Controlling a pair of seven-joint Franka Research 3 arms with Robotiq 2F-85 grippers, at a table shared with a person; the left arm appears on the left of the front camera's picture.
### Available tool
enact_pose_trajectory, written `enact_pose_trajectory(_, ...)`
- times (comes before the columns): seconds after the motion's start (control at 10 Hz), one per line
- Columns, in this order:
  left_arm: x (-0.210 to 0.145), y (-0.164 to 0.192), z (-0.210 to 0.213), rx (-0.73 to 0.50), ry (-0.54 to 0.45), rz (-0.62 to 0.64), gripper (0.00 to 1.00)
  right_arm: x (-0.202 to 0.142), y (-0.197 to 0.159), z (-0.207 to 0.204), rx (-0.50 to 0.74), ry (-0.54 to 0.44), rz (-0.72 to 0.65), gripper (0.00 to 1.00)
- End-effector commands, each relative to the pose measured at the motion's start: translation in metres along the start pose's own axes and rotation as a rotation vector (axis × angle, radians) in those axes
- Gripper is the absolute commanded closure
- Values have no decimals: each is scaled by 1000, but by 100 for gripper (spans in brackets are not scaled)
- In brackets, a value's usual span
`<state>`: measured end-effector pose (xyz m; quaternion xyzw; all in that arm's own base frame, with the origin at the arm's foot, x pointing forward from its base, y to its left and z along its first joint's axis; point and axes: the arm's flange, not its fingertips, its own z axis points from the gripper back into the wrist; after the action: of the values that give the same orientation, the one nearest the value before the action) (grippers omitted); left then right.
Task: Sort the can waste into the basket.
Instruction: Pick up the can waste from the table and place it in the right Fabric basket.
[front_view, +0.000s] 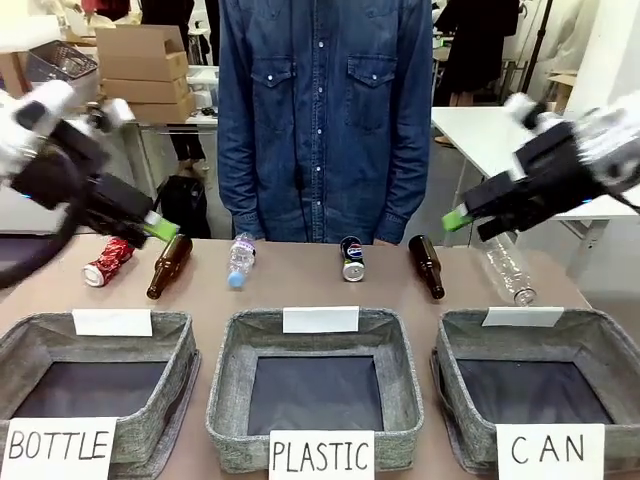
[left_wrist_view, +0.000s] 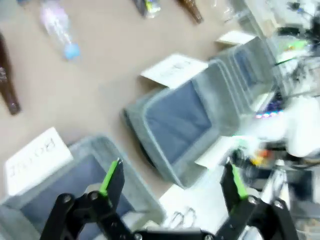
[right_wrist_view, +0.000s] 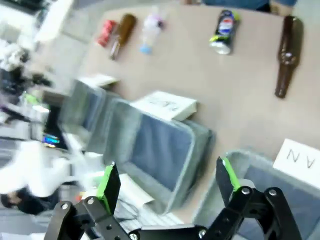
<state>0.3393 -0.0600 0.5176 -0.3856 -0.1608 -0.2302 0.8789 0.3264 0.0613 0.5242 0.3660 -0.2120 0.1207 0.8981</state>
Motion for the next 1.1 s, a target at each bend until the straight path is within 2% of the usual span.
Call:
enact_pose_trajectory(0.0, -26, 45, 49, -233, -207, 261, 0, -26, -53, 44, 231, -227, -379, 0)
enact_pose_trajectory(0.2, -48, 66, 66, -283, -336, 256, 0, -43, -78, 58, 207, -348, -434, 0)
enact_pose_trajectory(0.3, -51, 71, 61, -277, -407, 176, 0, -48, -81, 60, 158, -420, -432, 0)
enact_pose_trajectory(0.4, -42, 73, 46, -156, -379, 192, 0, -48, -77, 55, -24, -491, -437, 0)
enact_pose_trajectory(0.5, -54, 72, 89, -298, -345, 260, 0, -11, -93, 97, 216, -322, -450, 0)
enact_pose_trajectory(0.8, -54, 72, 89, -298, -345, 260, 0, -11, -93, 97, 216, -322, -450, 0)
enact_pose_trajectory(0.9, -54, 72, 89, -298, -345, 260, 0, -11, -92, 93, 178, -332, -479, 0)
enact_pose_trajectory(1.0, -54, 72, 89, -298, -345, 260, 0, 11, -71, 69, -92, -275, -522, 0)
